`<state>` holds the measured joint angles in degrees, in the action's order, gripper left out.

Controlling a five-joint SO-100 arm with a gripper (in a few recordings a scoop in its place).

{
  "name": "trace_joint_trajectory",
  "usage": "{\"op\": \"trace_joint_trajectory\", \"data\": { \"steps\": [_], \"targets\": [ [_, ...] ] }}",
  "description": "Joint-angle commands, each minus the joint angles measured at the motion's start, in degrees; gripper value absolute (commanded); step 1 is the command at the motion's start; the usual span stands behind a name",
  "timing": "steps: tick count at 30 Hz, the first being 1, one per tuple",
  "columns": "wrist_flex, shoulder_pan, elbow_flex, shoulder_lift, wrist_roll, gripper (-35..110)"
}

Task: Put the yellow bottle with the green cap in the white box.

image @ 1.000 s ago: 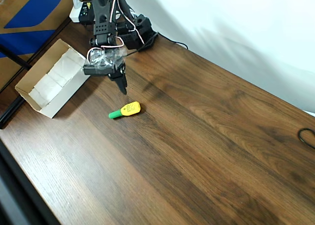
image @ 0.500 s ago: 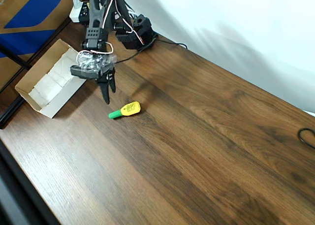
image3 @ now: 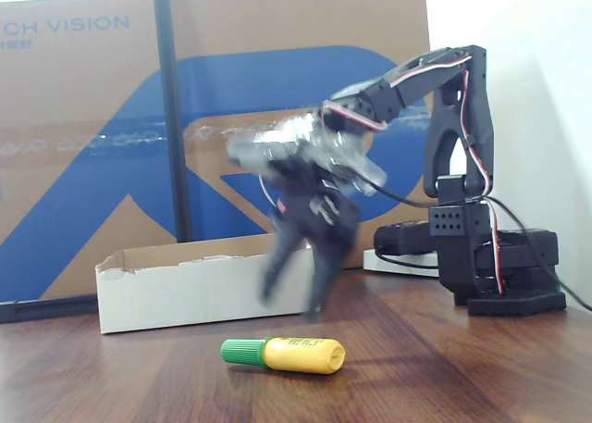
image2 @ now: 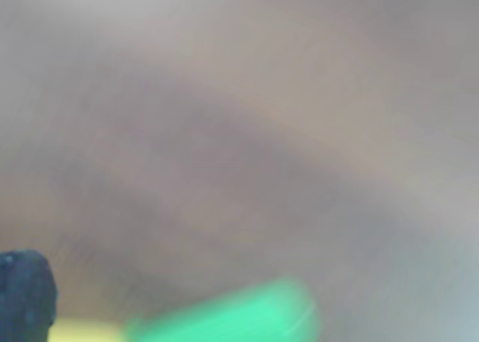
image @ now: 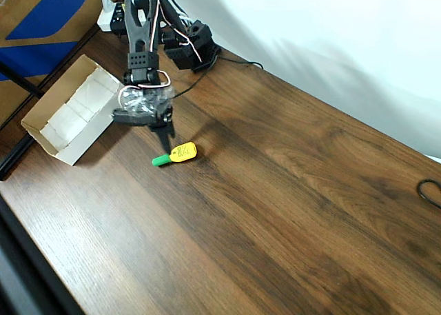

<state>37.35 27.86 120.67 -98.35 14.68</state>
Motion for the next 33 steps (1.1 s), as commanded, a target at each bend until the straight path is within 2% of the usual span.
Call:
{"op": "trace_joint_trajectory", "data": {
  "steps": [1,14,26,33],
  "targets": [
    [1.8,3.4,-3.1,-0.6,1.2,29],
    [2.7,3.2,-0.7,-1.2,0.4,29],
    [9.7,-0.9,-16.3,8.0,-2.1,29],
    [9.8,-2.2,-19.1,14.7,-2.1,29]
  ]
}}
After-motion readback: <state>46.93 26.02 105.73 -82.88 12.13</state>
